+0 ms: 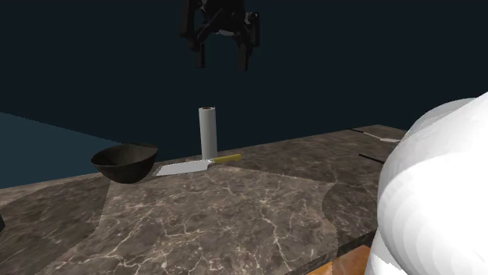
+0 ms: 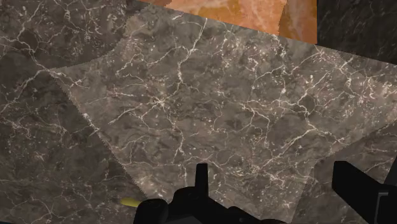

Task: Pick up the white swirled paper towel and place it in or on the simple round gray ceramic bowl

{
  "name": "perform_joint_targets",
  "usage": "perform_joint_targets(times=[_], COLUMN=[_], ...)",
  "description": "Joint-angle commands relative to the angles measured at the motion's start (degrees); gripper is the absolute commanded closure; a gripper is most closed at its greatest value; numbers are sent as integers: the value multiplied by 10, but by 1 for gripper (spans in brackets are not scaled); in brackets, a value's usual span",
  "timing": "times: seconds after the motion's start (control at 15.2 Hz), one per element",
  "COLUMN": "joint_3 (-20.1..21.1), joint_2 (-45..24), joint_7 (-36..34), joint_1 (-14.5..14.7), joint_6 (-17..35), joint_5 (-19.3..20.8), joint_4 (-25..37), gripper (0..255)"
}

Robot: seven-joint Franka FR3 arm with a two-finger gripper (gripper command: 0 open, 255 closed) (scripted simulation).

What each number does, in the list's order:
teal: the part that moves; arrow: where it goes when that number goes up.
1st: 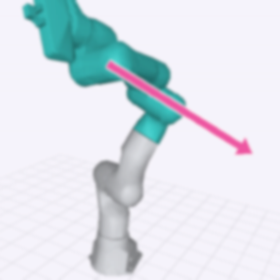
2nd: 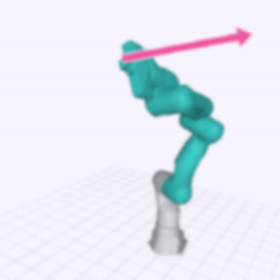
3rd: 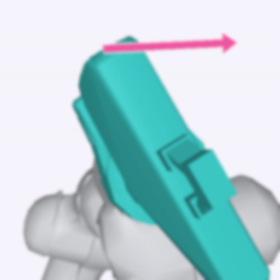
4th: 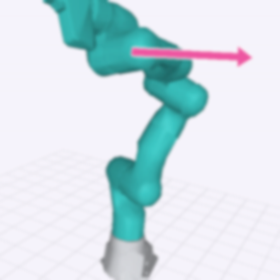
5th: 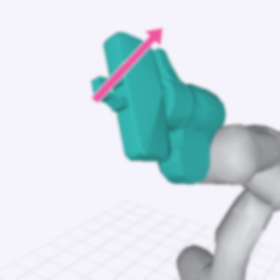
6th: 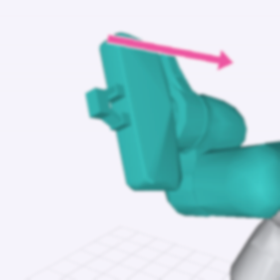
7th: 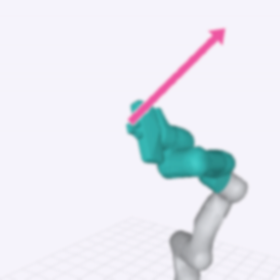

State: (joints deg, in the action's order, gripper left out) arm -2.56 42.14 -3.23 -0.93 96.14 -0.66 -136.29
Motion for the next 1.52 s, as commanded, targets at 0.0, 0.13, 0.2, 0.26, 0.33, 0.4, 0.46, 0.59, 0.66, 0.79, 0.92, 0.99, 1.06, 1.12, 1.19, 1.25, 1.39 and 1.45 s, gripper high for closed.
perform_joint_targets(times=[0.0,0.13,0.2,0.26,0.33,0.4,0.46,0.59,0.66,0.79,0.92,0.99,1.06,1.12,1.19,1.25,1.39,1.45], joint_3=[0,-7,-11,-14,-18,-22,-25,-32,-36,-43,-50,-54,-57,-61,-64,-67,-73,-76], joint_2=[0,-33,-50,-68,-86,-104,-122,-160,-179,-217,-255,-275,-294,-314,-333,-353,-393,-413], joint_7=[0,4,6,7,9,11,12,16,18,21,25,27,30,32,34,37,42,45], joint_1=[0,-5,-7,-10,-12,-14,-16,-20,-22,-25,-29,-30,-32,-34,-35,-37,-41,-44], joint_6=[0,35,52,69,85,101,116,145,159,185,209,219,230,239,248,256,271,277], joint_5=[0,6,9,11,13,15,17,19,20,21,20,19,18,16,14,12,6,2], joint_4=[0,5,8,12,17,23,29,44,53,72,94,106,119,132,146,161,192,209], gripper=[0,0,0,0,0,0,0,0,0,0,0,0,0,0,0,0,0,0])
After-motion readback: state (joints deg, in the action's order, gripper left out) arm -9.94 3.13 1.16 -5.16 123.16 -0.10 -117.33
